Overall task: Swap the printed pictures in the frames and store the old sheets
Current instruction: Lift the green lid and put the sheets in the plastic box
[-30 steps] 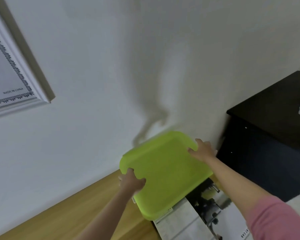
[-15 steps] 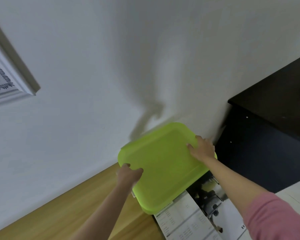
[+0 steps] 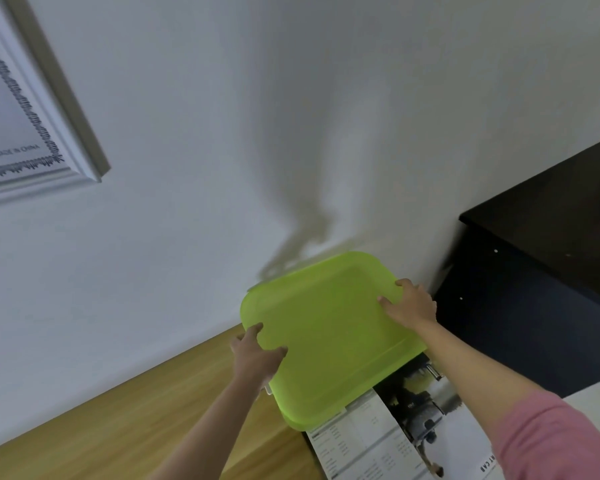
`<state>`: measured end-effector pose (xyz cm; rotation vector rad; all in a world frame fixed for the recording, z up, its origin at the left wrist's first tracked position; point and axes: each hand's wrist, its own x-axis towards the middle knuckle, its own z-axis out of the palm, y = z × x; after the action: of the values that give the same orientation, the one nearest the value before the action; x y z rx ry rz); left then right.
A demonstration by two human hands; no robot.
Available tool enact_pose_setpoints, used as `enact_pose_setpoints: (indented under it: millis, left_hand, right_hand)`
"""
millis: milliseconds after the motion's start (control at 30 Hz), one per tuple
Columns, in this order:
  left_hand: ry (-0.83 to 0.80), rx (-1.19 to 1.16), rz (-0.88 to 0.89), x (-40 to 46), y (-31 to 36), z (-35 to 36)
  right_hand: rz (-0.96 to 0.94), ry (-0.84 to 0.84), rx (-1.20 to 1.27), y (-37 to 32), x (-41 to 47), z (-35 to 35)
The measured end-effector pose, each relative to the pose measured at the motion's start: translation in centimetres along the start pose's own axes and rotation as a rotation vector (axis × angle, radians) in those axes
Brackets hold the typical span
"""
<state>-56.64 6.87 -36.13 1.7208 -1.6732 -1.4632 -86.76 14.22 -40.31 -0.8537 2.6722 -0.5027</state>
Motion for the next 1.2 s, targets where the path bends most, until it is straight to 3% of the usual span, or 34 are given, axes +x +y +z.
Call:
enact_pose_setpoints:
  millis: [300, 600, 800, 1200]
  left_hand:
    - [-0.055, -0.085, 0.103, -1.4, -1.0, -1.1]
    - [0.024, -0.129, 0.207, -2.5, -4.1, -5.9]
    - [0.123, -0.047, 0.119, -4.6, -10.5, -13.6]
    - [0.192, 0.065, -0.14, -8.9, -24.9, -29.3]
  right_hand:
    - [-0.047, 0.054, 0.1, -0.7, -1.4, -2.4]
    - [-0.104, 0.107, 0.107, -4.9, -6.8, -3.3]
    - [-0.146, 0.059, 0.083, -11.0, -15.0, 0.2]
    - [-0.246, -0.194, 0.062, -20.2, -30.1, 13.0]
